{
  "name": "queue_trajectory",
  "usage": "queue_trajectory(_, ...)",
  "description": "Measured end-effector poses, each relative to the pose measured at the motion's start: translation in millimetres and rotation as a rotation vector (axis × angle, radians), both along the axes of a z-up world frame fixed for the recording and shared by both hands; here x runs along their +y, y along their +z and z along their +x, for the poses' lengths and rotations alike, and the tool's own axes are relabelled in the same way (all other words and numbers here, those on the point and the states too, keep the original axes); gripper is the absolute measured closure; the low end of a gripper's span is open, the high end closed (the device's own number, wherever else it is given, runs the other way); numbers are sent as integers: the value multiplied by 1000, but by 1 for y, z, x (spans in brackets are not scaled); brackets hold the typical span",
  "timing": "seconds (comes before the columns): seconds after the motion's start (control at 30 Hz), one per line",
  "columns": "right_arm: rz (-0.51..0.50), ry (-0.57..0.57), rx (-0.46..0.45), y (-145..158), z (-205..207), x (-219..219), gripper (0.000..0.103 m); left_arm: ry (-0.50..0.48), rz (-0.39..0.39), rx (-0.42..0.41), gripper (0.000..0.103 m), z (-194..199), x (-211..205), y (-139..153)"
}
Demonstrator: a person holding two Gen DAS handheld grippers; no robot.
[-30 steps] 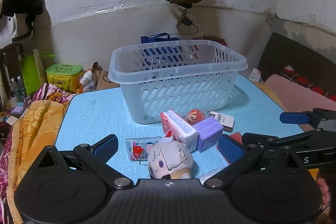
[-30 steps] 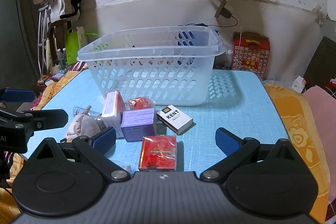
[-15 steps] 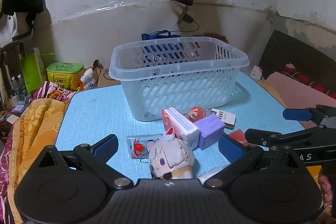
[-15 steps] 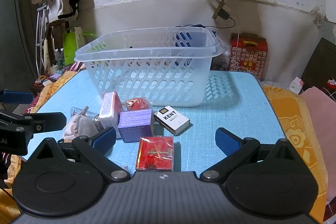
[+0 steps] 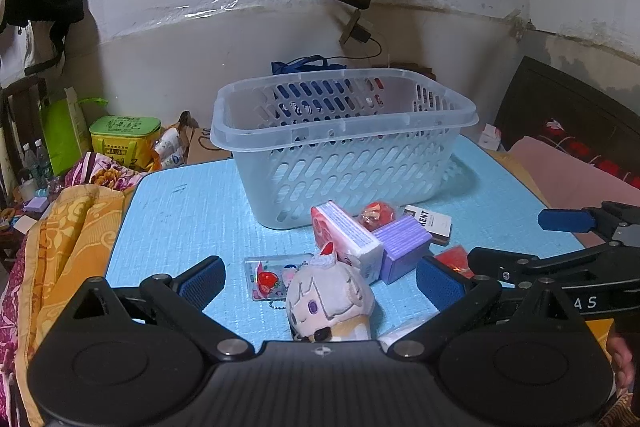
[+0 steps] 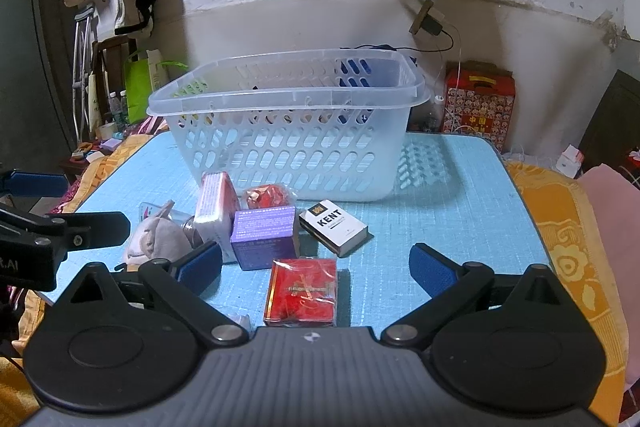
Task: Organize objects
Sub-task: 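Grasp the red square packet with the right gripper while the left gripper grasps the white plush doll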
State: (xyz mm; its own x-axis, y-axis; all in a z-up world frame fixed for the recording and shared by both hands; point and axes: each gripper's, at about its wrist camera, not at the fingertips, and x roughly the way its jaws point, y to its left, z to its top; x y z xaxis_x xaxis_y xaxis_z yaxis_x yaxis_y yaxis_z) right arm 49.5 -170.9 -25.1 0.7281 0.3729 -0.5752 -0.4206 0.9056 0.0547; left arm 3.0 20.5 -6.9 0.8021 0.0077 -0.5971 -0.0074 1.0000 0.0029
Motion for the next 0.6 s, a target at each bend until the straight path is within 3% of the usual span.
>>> queue_trajectory(0.23,16,-2,57,-6,7,-4,1,-3,-55,-8,3,4,28,-2)
queue_trajectory(0.43,24,-6,116,-15,15,-7,6,-22,-70,74,9,13,39,-20)
queue_trajectory(0.6,3,-10,115,-18,17,-3,8,-43,-102,111,9,17,37,-24)
